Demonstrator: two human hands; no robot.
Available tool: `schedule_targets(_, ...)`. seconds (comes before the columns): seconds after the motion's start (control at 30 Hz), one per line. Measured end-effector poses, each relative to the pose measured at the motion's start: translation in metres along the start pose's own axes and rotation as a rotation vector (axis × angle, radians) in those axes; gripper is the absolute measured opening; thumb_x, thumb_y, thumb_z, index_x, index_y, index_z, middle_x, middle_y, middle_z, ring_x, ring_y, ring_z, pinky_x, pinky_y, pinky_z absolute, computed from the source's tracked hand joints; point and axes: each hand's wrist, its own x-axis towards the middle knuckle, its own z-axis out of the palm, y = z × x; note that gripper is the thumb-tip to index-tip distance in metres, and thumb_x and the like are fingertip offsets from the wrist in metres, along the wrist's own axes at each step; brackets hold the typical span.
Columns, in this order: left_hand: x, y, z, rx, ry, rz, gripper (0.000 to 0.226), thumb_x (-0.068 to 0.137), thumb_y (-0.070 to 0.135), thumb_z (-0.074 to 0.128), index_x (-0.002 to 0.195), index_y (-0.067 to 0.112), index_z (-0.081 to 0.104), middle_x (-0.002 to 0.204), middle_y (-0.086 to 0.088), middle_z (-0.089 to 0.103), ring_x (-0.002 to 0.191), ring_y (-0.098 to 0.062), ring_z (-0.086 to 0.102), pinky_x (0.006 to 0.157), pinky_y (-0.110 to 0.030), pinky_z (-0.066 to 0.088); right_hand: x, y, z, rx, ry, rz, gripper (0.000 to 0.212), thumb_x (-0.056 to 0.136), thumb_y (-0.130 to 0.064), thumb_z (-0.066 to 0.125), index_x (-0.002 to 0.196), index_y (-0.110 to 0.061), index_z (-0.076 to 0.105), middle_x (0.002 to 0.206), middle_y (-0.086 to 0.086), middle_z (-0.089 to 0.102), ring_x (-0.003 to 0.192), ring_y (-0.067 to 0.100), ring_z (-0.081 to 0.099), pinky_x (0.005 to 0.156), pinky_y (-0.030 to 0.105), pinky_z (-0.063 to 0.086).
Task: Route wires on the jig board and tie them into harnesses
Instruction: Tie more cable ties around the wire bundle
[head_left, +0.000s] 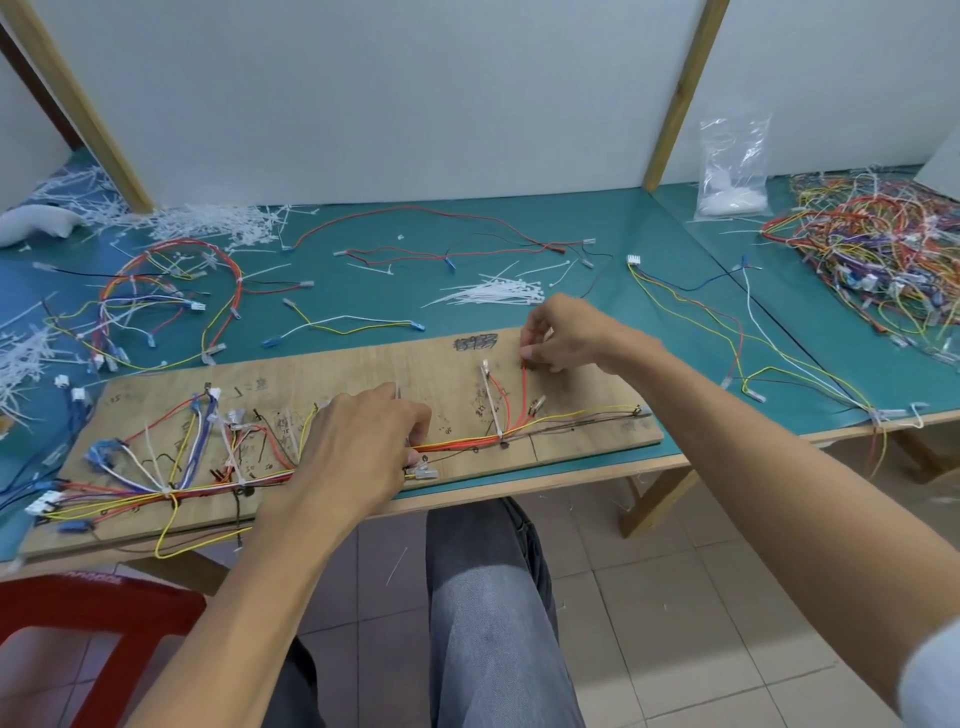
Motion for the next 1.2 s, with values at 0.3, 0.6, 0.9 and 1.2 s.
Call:
schedule_targets(0.3,-0.001,-0.001,0.002,-0.022,0.015,-0.001,0.016,0.092,0.044,0.076,0.092,0.04,0.06,0.09,0.011,0.049,0.088,-0.023,0.062,0.066,-0.034,0.035,-0.008,0.002,0.008,0.381,0.058,-0.158,0.017,0.102,-0.008,0.061,0.09,-0.016,0.069,0.071,-0.012,0.066,0.065,0.003,0.058,0.059,0.018,0.046)
schedule_targets(0.6,-0.002,-0.001,0.003,-0.024,0.028,0.006,0.015,0.09,0.042,0.077,0.094,0.039,0.063,0.089,0.011,0.048,0.086,-0.024,0.063,0.064,-0.033,0.036,0.011,-0.04,0.033,-0.302,-0.05,-0.032,0.044,0.103,-0.038,0.062,0.072,-0.008,0.058,0.074,0.012,0.059,0.079,0.032,0.055,0.065,0.032,0.039)
schedule_targets(0.9,-0.004,0.005,-0.002,0.028,0.033,0.004,0.015,0.093,0.038,0.074,0.094,0.038,0.06,0.091,0.008,0.047,0.083,-0.026,0.063,0.063,-0.034,0.035,-0.032,-0.025,0.015,0.131,0.148,-0.209,0.033,0.097,-0.053,0.069,0.092,-0.02,0.07,0.087,-0.007,0.072,0.081,0.01,0.065,0.07,0.027,0.049)
schedule_targets(1.2,-0.01,0.009,-0.009,0.02,0.014,0.022,0.011,0.098,0.032,0.066,0.099,0.034,0.055,0.104,0.003,0.056,0.086,-0.03,0.062,0.066,-0.036,0.042,-0.073,0.022,0.022,-0.102,-0.014,-0.161,0.003,0.098,-0.027,0.074,0.096,-0.024,0.072,0.084,-0.014,0.064,0.076,0.004,0.057,0.067,0.02,0.04)
